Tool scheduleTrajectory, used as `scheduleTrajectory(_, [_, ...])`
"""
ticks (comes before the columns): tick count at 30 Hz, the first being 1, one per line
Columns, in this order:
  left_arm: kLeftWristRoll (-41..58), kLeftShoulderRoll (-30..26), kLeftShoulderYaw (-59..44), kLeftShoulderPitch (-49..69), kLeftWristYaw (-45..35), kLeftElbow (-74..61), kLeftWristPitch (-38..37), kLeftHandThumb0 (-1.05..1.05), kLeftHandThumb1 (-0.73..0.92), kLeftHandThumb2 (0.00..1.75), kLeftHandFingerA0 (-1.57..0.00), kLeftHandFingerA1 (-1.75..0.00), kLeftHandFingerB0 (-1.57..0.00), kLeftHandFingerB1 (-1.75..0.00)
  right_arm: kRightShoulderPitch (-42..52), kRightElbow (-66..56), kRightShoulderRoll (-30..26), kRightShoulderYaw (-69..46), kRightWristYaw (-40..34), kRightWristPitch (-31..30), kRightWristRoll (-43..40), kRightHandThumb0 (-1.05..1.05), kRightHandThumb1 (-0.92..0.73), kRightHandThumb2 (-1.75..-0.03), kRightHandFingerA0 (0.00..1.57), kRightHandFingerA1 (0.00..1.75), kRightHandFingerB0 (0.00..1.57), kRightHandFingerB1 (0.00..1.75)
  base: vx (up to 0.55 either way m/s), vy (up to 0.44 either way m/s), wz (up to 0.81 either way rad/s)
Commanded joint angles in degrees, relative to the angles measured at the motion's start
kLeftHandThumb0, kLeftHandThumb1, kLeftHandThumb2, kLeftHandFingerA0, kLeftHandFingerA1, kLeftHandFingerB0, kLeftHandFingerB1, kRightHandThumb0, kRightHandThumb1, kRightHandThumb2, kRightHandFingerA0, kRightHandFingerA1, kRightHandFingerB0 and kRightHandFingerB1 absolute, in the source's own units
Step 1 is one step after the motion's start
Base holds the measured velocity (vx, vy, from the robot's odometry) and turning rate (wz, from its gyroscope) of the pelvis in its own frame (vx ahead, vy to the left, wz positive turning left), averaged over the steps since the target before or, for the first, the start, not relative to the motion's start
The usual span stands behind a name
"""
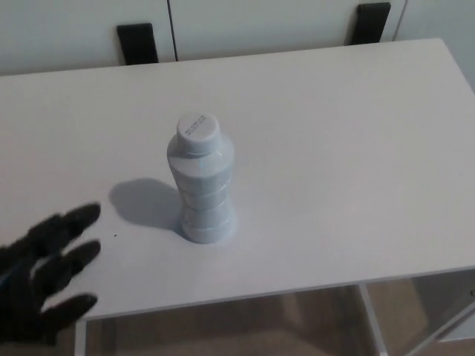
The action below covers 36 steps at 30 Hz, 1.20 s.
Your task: The robot picks up a bottle from a person using its left hand and walk towards the table in frontand put the bottle on the table.
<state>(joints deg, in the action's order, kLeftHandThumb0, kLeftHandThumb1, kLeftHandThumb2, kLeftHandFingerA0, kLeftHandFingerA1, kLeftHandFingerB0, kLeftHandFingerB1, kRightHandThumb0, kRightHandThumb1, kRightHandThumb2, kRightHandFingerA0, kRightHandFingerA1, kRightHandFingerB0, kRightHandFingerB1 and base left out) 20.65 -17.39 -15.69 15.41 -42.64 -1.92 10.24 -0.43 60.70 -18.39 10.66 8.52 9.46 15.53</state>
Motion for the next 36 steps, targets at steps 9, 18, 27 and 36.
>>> scheduleTrajectory(9, [11.7,3.3,-7.1,43.8,-25.1,-17.6,-25.2,-0.38,0.38,0.52,-0.57,-0.45,-0.57,-0.40,2.5,4.2,-0.5,-0.4,-0.6,0.8,-0.2,-0.45,-0.70,-0.59,0.60,0.43,0.51,0.37,0.00,0.000,0.00])
scheduleTrajectory(18, [11.7,-3.2,-4.5,46.4,-36.8,-14.8,-30.0,-0.34,0.40,0.52,-0.67,-0.45,-0.65,-0.42,1.1,3.9,-0.6,-0.5,-0.6,-0.1,-0.1,-0.44,-0.70,-0.62,0.62,0.45,0.52,0.39,0.00,0.000,0.00])
scheduleTrajectory(27, [-18.3,-0.6,-0.8,30.3,-1.6,9.0,-34.3,-0.51,0.46,0.77,-0.46,-0.56,-0.37,-0.49,0.3,3.8,-0.9,0.0,-0.6,0.3,0.4,-0.46,-0.71,-0.61,0.61,0.43,0.53,0.38,0.00,0.000,0.00])
scheduleTrajectory(36, [-29.2,-6.4,5.0,20.4,10.4,19.2,-28.4,-0.52,0.59,0.57,-0.45,-0.49,-0.37,-0.40,-3.4,2.7,-1.3,-1.4,0.5,-1.0,-1.0,-0.44,-0.71,-0.61,0.59,0.42,0.49,0.38,0.00,0.000,0.00])
